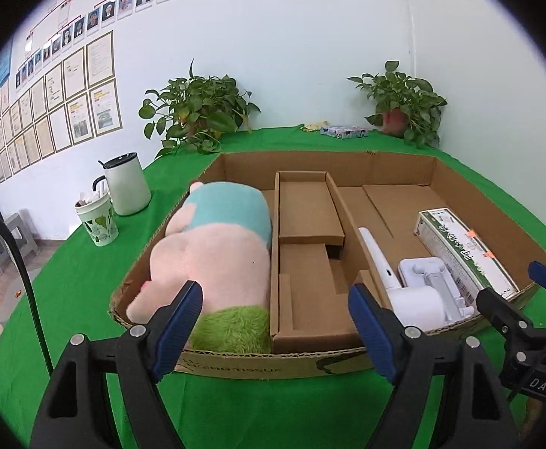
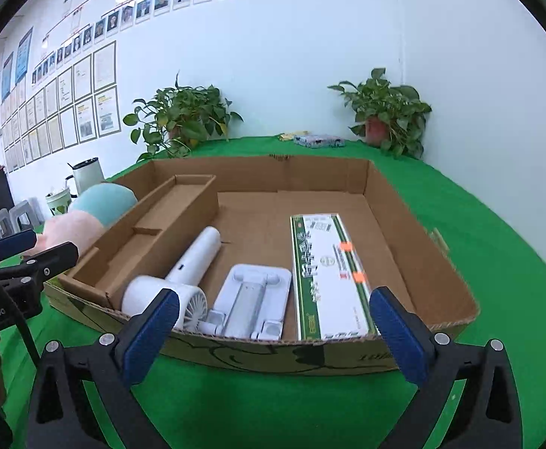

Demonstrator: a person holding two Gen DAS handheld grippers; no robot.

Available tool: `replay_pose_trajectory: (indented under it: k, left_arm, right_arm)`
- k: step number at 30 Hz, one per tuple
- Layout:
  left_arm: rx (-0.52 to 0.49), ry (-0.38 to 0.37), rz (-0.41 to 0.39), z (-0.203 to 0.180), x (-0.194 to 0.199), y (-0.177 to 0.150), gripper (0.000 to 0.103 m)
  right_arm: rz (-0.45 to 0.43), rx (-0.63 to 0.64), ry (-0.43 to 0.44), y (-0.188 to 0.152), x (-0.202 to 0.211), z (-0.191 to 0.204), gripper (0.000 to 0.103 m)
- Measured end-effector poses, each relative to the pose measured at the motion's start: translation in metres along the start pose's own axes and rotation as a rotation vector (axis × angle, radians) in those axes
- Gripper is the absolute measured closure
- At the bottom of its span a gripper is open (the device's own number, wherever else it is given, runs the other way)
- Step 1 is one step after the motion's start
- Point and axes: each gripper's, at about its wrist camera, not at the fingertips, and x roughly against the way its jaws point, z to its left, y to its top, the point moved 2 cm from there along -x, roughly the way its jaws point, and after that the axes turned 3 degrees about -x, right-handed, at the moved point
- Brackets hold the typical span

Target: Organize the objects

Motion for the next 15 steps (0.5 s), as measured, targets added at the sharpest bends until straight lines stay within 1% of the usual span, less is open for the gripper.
replay_pose_trajectory:
  k: [1, 2, 4, 7, 15]
  left_arm:
    - [0.005, -0.006, 0.009, 0.001, -0.005, -0.004, 0.023]
    - [0.007, -0.002, 0.006, 0.001, -0.008, -0.006, 0.023]
    - [-0.017, 0.021, -0.025, -0.003, -0.009, -0.01, 0.022]
    - [-0.019, 0.031, -0.055, -0.006, -0.008, -0.014, 0.018]
    - [-0.019, 0.005, -0.043, -0.005, -0.009, -0.013, 0.012]
  right_arm:
    - [0.003, -0.008, -0.01, -0.004, -0.007, 0.0, 0.001]
    - [-0.018, 0.001, -0.022, -0.007, -0.009, 0.002, 0.001]
    - [-0.016, 0.009, -0.04, -0.01, -0.013, 0.003, 0.0]
    - [-0.005, 0.017, -0.055, -0.01, -0.017, 0.005, 0.0]
    - [0.0, 0.024, -0.065, -0.01, -0.017, 0.008, 0.0]
